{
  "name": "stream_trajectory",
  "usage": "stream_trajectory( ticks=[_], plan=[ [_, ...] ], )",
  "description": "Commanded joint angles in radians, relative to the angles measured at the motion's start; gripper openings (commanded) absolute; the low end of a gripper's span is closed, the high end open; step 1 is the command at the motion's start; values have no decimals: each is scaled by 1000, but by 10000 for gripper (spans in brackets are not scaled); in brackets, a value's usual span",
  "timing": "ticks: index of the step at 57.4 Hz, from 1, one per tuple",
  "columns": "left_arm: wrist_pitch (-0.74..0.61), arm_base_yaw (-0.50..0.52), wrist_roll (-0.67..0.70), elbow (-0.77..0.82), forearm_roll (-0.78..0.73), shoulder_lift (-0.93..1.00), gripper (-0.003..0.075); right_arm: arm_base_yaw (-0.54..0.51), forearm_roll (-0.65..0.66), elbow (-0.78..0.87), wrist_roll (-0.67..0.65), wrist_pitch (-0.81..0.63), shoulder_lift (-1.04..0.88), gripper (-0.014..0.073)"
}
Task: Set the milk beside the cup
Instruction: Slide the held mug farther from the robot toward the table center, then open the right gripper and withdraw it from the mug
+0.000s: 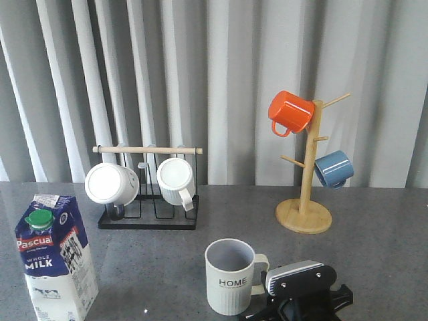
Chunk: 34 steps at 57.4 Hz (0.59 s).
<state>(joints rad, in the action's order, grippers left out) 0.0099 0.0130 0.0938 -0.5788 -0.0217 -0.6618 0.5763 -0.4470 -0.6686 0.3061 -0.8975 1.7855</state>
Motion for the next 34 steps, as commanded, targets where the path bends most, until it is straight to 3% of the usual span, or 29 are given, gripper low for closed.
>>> stream_trajectory(
  ticks=[1,8,15,34],
  plan=[
    [-74,-5,7,-32,8,-2,533,-3,84,21,-3,-42,-132,244],
    [-74,-5,7,-32,8,-2,533,-32,155,54,-11,48,-254,246],
    [-74,-5,7,-32,8,-2,533,-123,298,54,-88,192,-381,246],
    [-74,-5,7,-32,8,-2,533,-527,591,54,-356,412,-670,244]
  ],
)
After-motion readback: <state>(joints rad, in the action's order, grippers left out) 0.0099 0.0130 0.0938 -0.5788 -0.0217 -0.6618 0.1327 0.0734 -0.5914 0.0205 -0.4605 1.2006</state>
